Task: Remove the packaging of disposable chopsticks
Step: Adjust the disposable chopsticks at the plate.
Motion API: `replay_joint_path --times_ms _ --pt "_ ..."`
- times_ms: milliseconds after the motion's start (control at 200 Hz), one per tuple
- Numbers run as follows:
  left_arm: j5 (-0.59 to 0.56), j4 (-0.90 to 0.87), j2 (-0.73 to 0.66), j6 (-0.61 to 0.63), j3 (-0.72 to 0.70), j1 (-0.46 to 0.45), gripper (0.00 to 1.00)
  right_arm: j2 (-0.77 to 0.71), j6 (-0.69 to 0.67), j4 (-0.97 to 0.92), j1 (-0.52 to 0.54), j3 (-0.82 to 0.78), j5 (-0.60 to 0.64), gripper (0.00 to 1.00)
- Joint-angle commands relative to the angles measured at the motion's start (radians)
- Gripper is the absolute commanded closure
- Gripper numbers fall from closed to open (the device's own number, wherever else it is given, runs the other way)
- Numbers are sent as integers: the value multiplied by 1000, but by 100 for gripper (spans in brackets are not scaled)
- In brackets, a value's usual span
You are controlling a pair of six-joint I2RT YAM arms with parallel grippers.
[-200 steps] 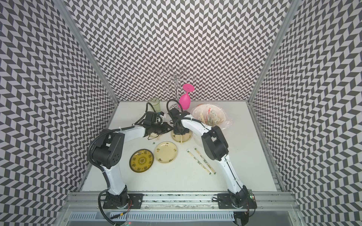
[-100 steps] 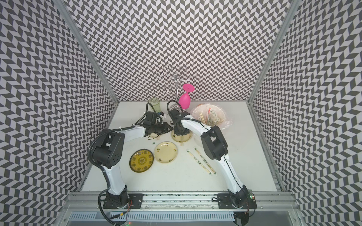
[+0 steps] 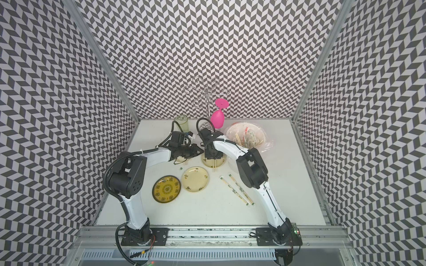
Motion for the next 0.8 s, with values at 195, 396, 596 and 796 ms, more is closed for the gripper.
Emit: replay_joint_path --times_ms 195,396,596,796 --pt "-2 4 -5 9 27 7 84 -76 19 -6 3 20 37 56" --pt "-15 1 -17 15 27 10 84 -118 28 -31 16 66 70 53" --pt "-53 -5 -81 35 24 31 84 -195 29 -34 53 81 50 53" --pt "-125 -4 -284 79 -19 110 80 -343 24 -80 136 109 65 54"
